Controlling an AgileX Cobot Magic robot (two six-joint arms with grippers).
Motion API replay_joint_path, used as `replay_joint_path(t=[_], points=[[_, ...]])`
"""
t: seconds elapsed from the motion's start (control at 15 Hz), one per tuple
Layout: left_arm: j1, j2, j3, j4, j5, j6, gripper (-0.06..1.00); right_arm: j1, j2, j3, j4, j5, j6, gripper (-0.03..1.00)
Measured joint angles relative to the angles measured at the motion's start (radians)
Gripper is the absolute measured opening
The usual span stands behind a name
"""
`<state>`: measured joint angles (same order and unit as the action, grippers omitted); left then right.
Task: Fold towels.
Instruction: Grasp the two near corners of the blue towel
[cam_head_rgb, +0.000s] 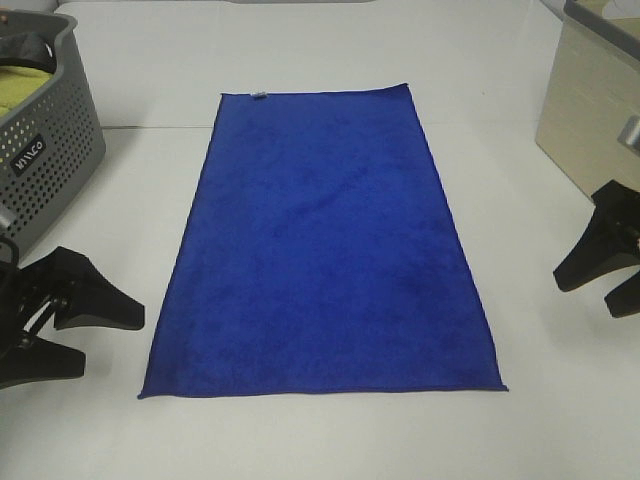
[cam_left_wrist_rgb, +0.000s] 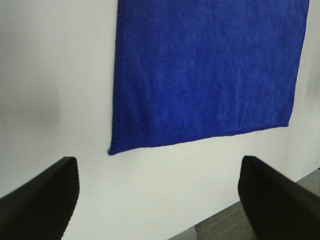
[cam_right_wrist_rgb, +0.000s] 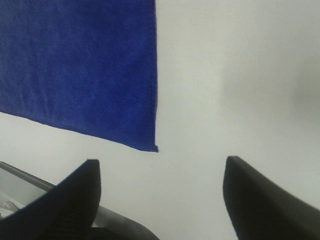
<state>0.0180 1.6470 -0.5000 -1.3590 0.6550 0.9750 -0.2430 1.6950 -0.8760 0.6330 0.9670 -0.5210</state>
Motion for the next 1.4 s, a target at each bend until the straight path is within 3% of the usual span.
replay_joint_path(t=[0.2,0.4,0.67,0.8,1.0,1.2,1.4], points=[[0.0,0.079,0.0,-0.148,0.004,0.145,0.8,0.0,0.088,0.0,0.039,-0.002,-0.044,0.68],[0.0,0.127,0.002,-0.217,0.013,0.231,0.79,0.0,0.136,0.017,0.093,-0.021,-0.077,0.7],[-0.005,0.186,-0.039,-0.225,0.019,0.247,0.79,0.0,0.179,0.041,0.18,-0.065,-0.15,0.7],[-0.051,0.222,-0.067,-0.224,0.017,0.25,0.79,0.01,0.217,0.041,0.183,-0.092,-0.164,0.7],[-0.116,0.246,-0.105,-0.221,-0.011,0.247,0.79,0.089,0.252,0.041,0.191,-0.118,-0.176,0.7],[-0.171,0.272,-0.149,-0.228,-0.013,0.224,0.78,0.172,0.293,0.04,0.262,-0.099,-0.177,0.69],[-0.217,0.298,-0.179,-0.216,-0.01,0.18,0.71,0.233,0.319,0.04,0.32,-0.107,-0.177,0.6]])
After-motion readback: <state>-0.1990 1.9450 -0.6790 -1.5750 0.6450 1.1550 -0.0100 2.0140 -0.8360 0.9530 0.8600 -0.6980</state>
